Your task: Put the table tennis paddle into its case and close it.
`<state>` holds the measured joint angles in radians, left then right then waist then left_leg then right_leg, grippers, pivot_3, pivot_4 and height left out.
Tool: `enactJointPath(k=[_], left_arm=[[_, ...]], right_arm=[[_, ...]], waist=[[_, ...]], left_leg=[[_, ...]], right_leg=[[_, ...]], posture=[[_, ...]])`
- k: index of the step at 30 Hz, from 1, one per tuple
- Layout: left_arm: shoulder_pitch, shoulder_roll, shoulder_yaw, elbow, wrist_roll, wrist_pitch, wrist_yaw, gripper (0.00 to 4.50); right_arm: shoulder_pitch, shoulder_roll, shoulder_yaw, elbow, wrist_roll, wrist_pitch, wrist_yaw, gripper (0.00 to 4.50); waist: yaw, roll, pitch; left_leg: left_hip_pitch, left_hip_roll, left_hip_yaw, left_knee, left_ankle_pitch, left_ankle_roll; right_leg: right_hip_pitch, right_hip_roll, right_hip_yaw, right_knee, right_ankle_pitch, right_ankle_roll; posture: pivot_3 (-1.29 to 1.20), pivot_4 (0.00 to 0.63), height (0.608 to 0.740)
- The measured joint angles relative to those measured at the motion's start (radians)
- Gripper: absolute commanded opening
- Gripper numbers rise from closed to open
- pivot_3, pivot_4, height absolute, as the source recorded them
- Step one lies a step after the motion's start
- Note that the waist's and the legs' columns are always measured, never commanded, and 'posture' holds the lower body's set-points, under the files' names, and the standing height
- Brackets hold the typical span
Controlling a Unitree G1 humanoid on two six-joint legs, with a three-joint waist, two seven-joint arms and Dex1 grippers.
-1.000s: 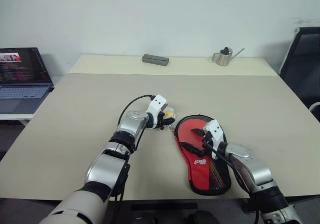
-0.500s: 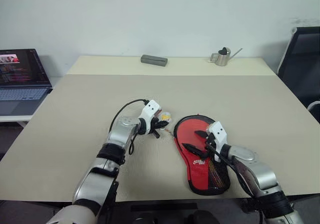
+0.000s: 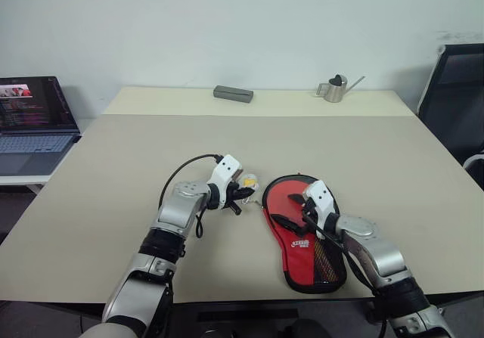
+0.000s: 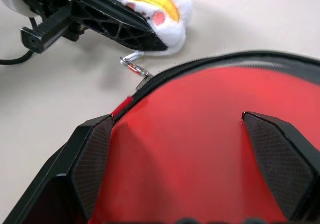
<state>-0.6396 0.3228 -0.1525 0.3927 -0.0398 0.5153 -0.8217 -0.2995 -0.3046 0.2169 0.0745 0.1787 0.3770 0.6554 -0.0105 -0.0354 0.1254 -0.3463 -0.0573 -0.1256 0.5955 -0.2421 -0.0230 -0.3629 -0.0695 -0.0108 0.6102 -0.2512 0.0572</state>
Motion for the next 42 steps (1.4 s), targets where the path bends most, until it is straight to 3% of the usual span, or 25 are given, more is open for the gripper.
enactJointPath(k=[7,17,24,42], left_arm=[[-0.112,-0.005,-0.037,0.168,0.038,-0.095,0.002,0.36],[-0.319,-0.107,-0.098,0.562,0.127,-0.347,0.006,0.34],[-0.390,-0.108,-0.097,0.732,0.169,-0.462,0.039,0.34],[-0.518,-0.132,-0.018,0.911,0.199,-0.555,0.172,0.34]], right_arm=[[-0.001,0.033,0.001,0.017,-0.034,-0.019,-0.032,4.50],[0.037,0.089,0.000,-0.014,-0.058,-0.014,-0.103,4.50],[0.081,0.129,-0.001,-0.063,-0.067,-0.006,-0.158,4.50],[0.111,0.172,0.002,-0.094,-0.080,0.001,-0.183,4.50]], waist=[[0.003,-0.002,-0.003],[-0.006,-0.004,-0.004],[-0.011,-0.005,-0.004],[-0.022,-0.005,-0.005]], left_leg=[[0.000,0.000,0.000,0.000,0.000,0.000],[0.000,0.000,-0.001,-0.001,0.000,0.000],[0.000,-0.001,-0.002,-0.002,-0.001,0.000],[0.000,0.000,-0.003,-0.003,-0.001,0.000]], right_leg=[[0.001,0.000,0.000,0.000,0.000,0.000],[0.005,0.000,-0.001,0.000,0.000,0.000],[0.005,0.000,-0.002,0.000,-0.002,0.003],[0.005,0.002,-0.003,0.000,-0.002,0.004]], posture=[[0.00,0.150,0.740],[0.00,0.150,0.740],[0.00,0.150,0.740],[0.00,0.150,0.740]])
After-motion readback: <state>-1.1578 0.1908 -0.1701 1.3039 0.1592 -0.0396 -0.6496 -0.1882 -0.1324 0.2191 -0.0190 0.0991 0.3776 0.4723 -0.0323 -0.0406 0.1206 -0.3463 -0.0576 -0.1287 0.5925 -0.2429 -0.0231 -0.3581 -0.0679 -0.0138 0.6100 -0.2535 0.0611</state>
